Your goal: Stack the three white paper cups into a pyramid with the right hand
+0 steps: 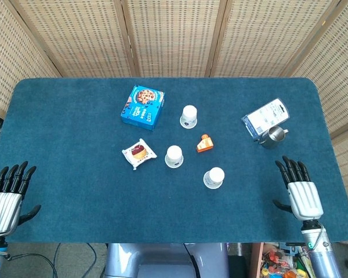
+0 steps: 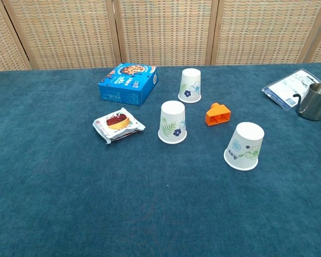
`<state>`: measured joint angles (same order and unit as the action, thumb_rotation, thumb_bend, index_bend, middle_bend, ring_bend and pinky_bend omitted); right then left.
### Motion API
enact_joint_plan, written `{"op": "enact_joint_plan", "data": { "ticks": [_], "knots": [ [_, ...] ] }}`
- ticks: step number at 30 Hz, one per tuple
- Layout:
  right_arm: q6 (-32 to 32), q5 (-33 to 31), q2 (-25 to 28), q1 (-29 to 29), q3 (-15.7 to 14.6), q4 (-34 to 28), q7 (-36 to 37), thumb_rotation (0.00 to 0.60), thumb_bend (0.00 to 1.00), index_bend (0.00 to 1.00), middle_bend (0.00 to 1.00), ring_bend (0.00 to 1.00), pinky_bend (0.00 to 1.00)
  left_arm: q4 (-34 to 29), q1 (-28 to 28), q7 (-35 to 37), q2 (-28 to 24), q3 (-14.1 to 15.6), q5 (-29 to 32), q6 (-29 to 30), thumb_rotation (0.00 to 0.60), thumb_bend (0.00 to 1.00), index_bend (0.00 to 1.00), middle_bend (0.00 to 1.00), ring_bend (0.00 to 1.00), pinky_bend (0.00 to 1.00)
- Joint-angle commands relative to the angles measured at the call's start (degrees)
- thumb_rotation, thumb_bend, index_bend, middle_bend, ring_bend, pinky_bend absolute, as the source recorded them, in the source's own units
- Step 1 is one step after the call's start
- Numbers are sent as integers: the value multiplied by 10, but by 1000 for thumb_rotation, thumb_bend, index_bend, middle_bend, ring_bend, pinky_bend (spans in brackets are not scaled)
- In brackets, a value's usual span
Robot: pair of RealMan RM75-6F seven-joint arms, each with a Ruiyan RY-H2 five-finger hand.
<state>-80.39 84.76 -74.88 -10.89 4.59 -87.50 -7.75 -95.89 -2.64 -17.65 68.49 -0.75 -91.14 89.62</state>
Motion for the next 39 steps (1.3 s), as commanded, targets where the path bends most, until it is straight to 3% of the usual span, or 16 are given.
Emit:
{"op": "enact_joint_plan", "data": {
  "ticks": [1,9,14,17,22,30,39],
  "knots": [
    [0,2,-1,0,0,0,1,600,42,0,0,0,0,0,0,0,0,0,1,-1,600,198,0,0,0,0],
    [22,0,12,-35,30,-32,-17,600,42,0,0,0,0,2,-2,-3,2,-4,7,-4,600,198,0,0,0,0],
    [69,-19,19,-94,78,-66,-56,600,42,0,0,0,0,5,-4,-5,4,-7,18,-11,600,199,0,0,0,0],
    [133,-58,4,-160,123,-65,-94,600,42,0,0,0,0,11,-9,-7,8,-11,31,-23,600,198,0,0,0,0],
    [191,-113,-17,-224,162,-54,-129,600,42,0,0,0,0,15,-12,-6,11,-14,39,-29,600,198,0,0,0,0],
    [277,-237,-70,-354,222,21,-211,600,42,0,0,0,0,18,-15,-7,14,-19,47,-29,600,199,0,0,0,0],
    [342,-348,-122,-457,240,132,-238,600,41,0,0,0,0,30,-15,2,16,-29,58,-22,600,199,0,0,0,0]
  ]
}}
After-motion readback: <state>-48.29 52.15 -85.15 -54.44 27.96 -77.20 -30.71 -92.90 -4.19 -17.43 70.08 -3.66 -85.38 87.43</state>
